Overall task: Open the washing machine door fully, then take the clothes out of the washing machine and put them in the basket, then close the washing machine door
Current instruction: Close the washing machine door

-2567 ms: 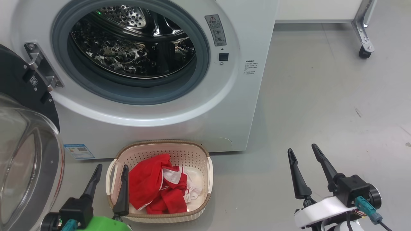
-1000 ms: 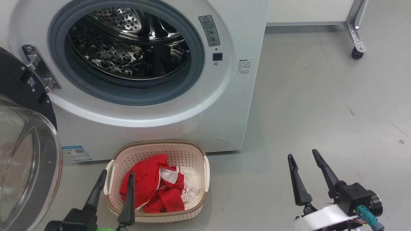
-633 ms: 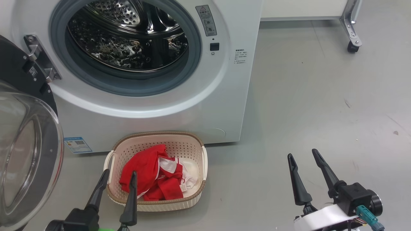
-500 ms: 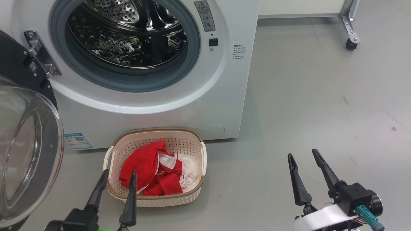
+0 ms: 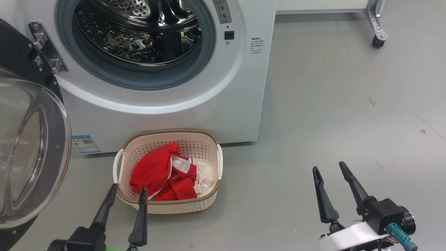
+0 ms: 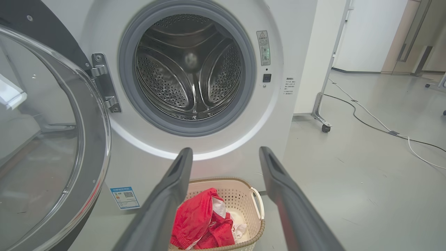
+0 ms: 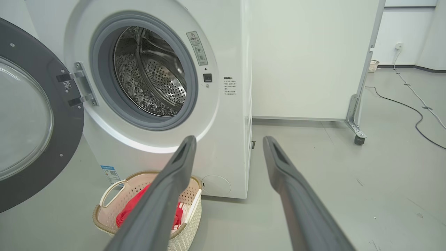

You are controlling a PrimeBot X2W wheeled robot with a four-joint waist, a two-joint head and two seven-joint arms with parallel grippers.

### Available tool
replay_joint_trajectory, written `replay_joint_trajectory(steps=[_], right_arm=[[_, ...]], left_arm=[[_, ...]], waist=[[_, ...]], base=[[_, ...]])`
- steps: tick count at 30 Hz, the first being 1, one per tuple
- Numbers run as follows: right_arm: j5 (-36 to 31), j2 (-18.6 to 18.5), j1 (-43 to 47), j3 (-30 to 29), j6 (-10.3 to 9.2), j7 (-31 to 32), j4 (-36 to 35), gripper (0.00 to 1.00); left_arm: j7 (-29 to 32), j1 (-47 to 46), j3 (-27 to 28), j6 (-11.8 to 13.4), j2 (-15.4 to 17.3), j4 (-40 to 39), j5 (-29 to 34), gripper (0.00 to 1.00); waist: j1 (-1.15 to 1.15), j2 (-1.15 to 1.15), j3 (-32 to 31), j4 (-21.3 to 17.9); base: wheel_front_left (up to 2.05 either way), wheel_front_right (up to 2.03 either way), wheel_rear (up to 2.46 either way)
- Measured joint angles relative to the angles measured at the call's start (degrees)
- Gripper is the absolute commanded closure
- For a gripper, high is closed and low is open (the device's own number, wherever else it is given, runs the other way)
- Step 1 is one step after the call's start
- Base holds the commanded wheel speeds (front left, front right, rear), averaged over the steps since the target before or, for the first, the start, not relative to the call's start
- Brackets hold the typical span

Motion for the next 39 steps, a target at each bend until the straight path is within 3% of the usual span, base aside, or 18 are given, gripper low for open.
replay_joint_trajectory(steps=[23,39], right_arm=[[-0.1,0.0,0.0,-0.7,-0.01,0.0,0.0,0.00],[-0.7,-1.3,0.0,-1.6,0.01,0.0,-1.4,0.00]], left_arm=[[0.8,0.0,-0.6,0.6,0.1,-1.0,0.3,0.00],[0.7,0.0,-1.0,1.3,0.1,-1.3,0.3,0.00]], waist=[[0.00,0.00,0.0,0.5],[0.00,0.00,0.2,6.0]], base=[[-0.05,0.05,0.00],[0.00,0.00,0.00]])
